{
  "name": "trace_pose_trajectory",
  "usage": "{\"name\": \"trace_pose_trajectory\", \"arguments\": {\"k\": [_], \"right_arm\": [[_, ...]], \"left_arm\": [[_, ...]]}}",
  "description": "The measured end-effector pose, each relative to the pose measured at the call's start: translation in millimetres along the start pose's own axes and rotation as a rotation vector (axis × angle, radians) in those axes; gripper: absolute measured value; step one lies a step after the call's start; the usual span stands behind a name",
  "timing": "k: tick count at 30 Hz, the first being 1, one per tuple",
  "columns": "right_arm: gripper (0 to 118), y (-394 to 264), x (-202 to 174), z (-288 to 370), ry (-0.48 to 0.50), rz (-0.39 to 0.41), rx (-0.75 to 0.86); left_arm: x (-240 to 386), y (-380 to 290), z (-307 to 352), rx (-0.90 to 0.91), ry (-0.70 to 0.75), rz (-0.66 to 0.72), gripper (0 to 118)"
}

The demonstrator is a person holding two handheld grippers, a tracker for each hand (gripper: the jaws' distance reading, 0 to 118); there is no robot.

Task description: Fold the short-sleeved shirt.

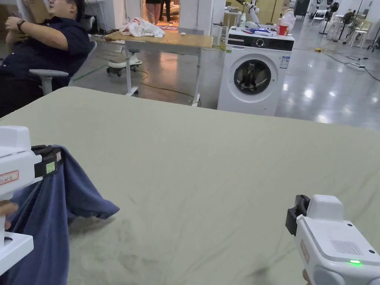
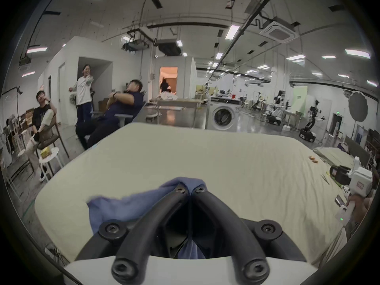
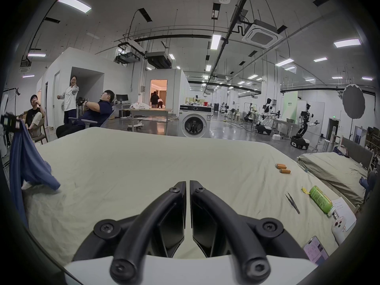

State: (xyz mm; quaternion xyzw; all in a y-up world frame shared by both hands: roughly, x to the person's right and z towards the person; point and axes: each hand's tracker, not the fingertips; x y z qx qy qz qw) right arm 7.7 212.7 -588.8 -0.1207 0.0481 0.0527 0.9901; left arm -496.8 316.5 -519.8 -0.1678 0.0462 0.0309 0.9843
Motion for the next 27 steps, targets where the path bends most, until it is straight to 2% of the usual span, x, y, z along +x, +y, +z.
{"name": "trace_pose_trajectory", "arguments": {"k": [2, 9, 16, 20, 27], "right_arm": [[3, 1, 5, 4, -0.006, -0.010, 0.007], [3, 9, 28, 17, -0.035, -0.033, 0.039], [3, 18, 55, 34, -0.082, -0.061, 0.074], [3, 17, 71, 43, -0.117, -0.068, 0.082], [3, 4, 97, 53, -0.165, -0.081, 0.055]], "left_arm": [[6, 15, -8, 0.027, -0.045, -0.018, 0], [84, 67, -18, 0.118, -0.221, -0.076, 0], [194, 92, -29, 0.144, -0.429, -0.117, 0], [260, 76, -43, 0.096, -0.544, -0.139, 0], [337, -8, -73, -0.111, -0.636, -0.175, 0]]}}
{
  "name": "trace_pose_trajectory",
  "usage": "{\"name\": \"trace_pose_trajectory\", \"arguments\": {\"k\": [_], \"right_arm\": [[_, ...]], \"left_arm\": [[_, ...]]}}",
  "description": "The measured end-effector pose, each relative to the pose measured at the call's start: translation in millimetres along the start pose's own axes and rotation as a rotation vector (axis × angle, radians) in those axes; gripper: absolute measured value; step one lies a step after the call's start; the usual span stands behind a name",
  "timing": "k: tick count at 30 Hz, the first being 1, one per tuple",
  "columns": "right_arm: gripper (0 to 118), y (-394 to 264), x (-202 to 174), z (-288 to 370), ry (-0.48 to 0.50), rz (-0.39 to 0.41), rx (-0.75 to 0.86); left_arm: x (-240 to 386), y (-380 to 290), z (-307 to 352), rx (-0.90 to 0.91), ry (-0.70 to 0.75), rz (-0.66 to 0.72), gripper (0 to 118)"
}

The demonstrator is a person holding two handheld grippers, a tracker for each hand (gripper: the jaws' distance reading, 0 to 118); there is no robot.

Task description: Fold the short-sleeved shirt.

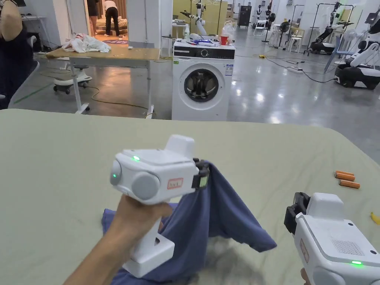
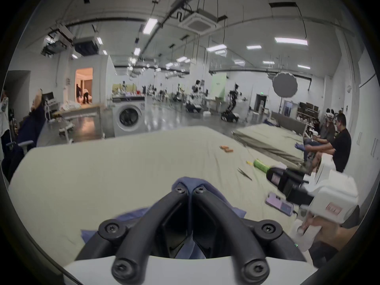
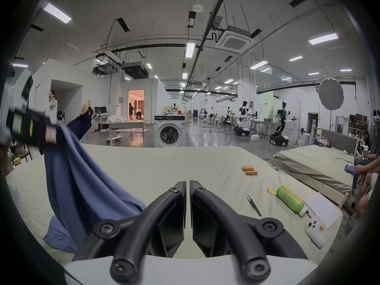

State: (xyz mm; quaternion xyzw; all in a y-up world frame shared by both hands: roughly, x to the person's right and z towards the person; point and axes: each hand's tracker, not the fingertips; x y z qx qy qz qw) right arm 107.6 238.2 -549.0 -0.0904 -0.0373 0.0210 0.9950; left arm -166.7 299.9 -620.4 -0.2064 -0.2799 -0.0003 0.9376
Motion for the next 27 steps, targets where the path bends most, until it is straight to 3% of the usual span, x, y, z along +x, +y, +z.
{"name": "trace_pose_trajectory", "arguments": {"k": [4, 6, 9, 11, 12, 22, 27], "right_arm": [[3, -7, 9, 2, -0.018, 0.004, -0.022], [3, -10, 11, 1, -0.020, 0.004, -0.031], [3, -12, 10, 0, -0.018, 0.007, -0.039], [3, -13, 7, 0, -0.011, 0.015, -0.043], [3, -12, 5, 0, -0.007, 0.016, -0.043], [3, 9, -23, -2, 0.047, 0.011, 0.006], [3, 21, -38, -2, 0.071, 0.006, 0.035]], "left_arm": [[9, -44, -24, -0.073, -0.028, 0.022, 2], [8, -59, -28, -0.088, -0.032, 0.045, 12], [5, -71, -23, -0.077, -0.032, 0.092, 43], [-3, -72, -15, -0.054, -0.028, 0.102, 71], [-6, -71, -9, -0.029, -0.016, 0.102, 76], [-57, -48, 70, 0.193, 0.297, 0.106, 73], [-74, -51, 98, 0.196, 0.413, 0.121, 13]]}}
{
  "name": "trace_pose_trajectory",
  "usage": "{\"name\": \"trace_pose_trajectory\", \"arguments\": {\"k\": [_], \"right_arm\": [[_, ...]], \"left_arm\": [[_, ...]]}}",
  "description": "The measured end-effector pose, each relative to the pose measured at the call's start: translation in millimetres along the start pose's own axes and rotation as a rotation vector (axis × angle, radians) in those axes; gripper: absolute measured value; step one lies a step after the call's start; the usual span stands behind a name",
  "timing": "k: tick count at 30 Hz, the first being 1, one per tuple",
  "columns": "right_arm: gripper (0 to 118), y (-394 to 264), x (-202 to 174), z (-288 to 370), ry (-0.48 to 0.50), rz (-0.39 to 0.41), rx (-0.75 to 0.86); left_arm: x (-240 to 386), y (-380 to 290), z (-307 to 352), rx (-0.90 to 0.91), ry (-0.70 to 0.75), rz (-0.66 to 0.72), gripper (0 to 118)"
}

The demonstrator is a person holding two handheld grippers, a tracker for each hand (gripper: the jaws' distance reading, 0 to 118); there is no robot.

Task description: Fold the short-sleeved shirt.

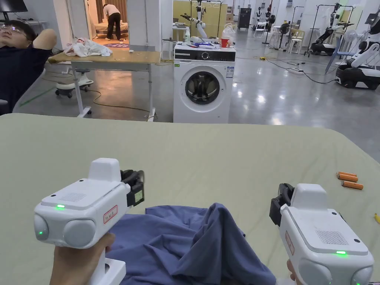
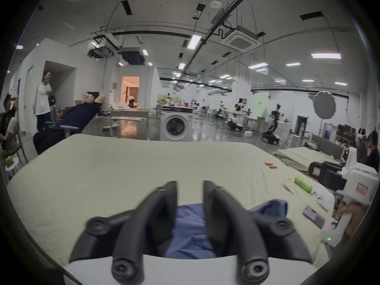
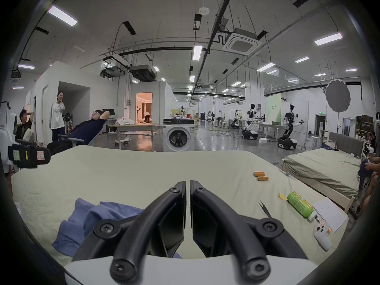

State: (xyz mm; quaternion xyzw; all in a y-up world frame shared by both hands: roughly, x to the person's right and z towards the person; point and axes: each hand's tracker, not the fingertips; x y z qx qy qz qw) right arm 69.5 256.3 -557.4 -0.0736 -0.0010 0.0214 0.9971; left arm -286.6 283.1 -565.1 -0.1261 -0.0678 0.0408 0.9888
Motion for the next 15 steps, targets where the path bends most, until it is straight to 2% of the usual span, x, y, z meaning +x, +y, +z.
{"name": "trace_pose_trajectory", "arguments": {"k": [2, 8, 15], "right_arm": [[3, 3, -5, 0, 0.008, -0.002, 0.012], [3, 9, -18, -3, 0.037, 0.000, 0.027], [3, 5, -17, -6, 0.051, 0.016, 0.015]], "left_arm": [[-7, -4, 8, 0.009, 0.041, -0.014, 0], [-40, -17, 7, -0.034, 0.086, 0.035, 0], [-93, -31, -46, -0.249, 0.113, 0.122, 0]]}}
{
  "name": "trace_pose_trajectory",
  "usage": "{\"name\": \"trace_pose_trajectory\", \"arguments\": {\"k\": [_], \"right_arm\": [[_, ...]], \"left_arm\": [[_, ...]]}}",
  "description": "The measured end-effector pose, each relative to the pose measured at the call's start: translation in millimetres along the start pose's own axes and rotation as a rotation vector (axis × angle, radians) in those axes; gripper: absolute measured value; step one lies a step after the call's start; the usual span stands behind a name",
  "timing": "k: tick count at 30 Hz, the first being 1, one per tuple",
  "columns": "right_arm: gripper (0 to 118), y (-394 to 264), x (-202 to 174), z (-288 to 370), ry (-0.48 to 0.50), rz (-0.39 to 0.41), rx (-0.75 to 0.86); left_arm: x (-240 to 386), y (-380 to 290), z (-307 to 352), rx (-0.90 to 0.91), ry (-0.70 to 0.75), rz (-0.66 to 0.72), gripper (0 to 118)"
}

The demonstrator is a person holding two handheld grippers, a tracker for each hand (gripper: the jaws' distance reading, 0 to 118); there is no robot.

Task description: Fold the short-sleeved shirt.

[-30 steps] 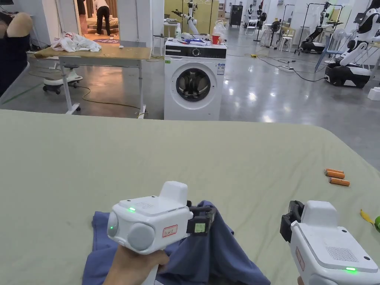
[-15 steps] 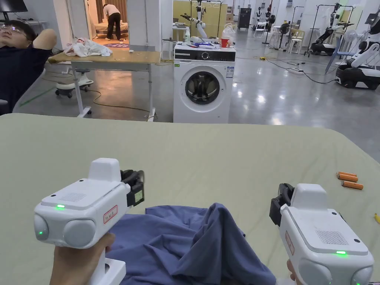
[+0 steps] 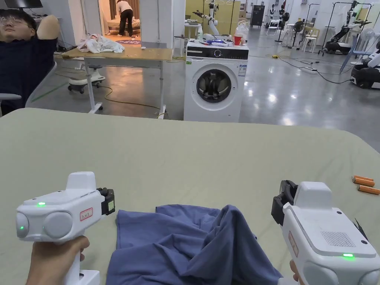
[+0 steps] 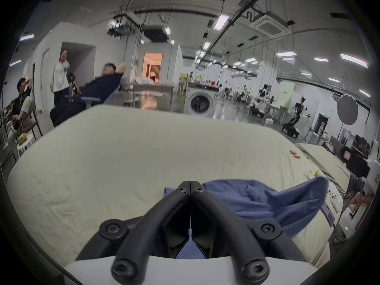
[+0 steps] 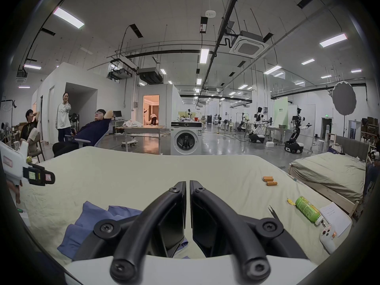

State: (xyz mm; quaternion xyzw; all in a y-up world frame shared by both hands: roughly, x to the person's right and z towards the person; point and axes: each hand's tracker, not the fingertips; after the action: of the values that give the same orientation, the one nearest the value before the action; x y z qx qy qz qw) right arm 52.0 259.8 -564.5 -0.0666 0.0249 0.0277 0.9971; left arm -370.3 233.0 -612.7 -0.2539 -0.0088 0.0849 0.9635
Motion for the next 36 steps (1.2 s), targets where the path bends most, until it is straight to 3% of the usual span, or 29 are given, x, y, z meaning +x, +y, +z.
{"name": "trace_pose_trajectory", "arguments": {"k": [5, 6, 7, 10, 11, 21, 25, 27, 28, 31, 32, 36], "right_arm": [[3, -9, 10, -5, -0.013, 0.012, -0.028], [3, -12, 13, -7, -0.019, 0.014, -0.038], [3, -14, 16, -8, -0.026, 0.014, -0.047], [3, -21, 23, -12, -0.040, 0.019, -0.071], [3, -24, 26, -13, -0.044, 0.023, -0.081], [3, -46, 38, -26, -0.064, 0.036, -0.153], [3, -54, 36, -28, -0.055, 0.028, -0.173], [3, -58, 34, -29, -0.054, 0.032, -0.187], [3, -60, 34, -29, -0.052, 0.031, -0.195], [3, -65, 35, -28, -0.047, 0.027, -0.221], [3, -66, 36, -28, -0.046, 0.029, -0.228], [3, -71, 42, -22, -0.031, 0.040, -0.272]], "left_arm": [[-16, 5, -66, -0.196, -0.008, -0.023, 0], [-18, 5, -79, -0.215, 0.004, -0.013, 5], [-20, 4, -91, -0.235, 0.007, -0.003, 16], [-20, -4, -126, -0.319, 0.000, 0.029, 66], [-20, -7, -133, -0.332, 0.013, 0.032, 71], [-14, -49, -160, -0.430, 0.041, 0.023, 72], [6, -48, -166, -0.410, 0.111, -0.076, 69], [17, -55, -168, -0.412, 0.146, -0.155, 61], [12, -56, -175, -0.403, 0.145, -0.172, 51], [21, -55, -172, -0.402, 0.095, -0.226, 6], [19, -56, -173, -0.403, 0.087, -0.262, 0], [21, -56, -165, -0.421, 0.047, -0.279, 0]]}}
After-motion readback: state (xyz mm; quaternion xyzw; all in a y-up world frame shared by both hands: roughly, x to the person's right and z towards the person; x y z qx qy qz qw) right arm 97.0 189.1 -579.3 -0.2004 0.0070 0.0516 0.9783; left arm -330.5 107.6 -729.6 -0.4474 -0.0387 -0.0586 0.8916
